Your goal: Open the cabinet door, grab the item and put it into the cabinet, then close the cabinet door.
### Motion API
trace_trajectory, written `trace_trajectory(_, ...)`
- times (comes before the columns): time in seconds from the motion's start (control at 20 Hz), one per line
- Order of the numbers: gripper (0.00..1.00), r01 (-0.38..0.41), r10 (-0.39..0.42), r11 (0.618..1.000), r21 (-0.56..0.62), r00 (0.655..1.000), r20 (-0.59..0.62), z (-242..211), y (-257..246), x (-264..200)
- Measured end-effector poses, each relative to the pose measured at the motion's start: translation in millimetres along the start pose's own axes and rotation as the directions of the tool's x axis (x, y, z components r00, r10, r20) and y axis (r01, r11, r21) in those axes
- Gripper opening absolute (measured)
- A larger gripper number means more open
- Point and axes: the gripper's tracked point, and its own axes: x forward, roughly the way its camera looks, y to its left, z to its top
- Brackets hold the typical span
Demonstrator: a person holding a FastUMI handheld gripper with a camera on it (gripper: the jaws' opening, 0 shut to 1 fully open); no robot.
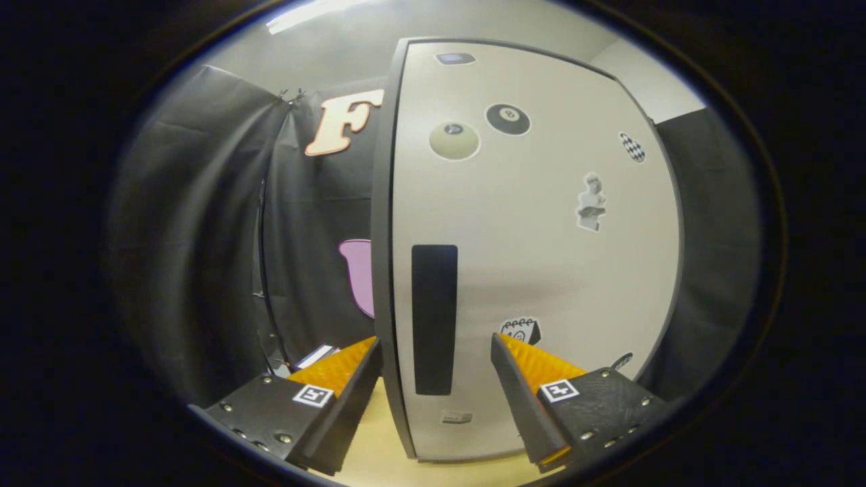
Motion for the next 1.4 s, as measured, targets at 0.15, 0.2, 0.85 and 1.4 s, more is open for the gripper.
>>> trace_trajectory(0.15, 0.67, 0.016, -0.016, 1.000, 0.003, 1.000, 0.014, 1, -1, 8)
trace_trajectory(0.2, 0.58, 0.015, -0.015, 1.000, 0.009, 1.000, 0.009, 0, 1, 10)
trace_trajectory(0.85, 0.29, 0.048, -0.044, 0.996, 0.072, 0.998, -0.045, -6, 2, 13)
trace_trajectory(1.4, 0.18, 0.075, -0.071, 0.994, 0.073, 0.996, -0.054, -5, -12, -39)
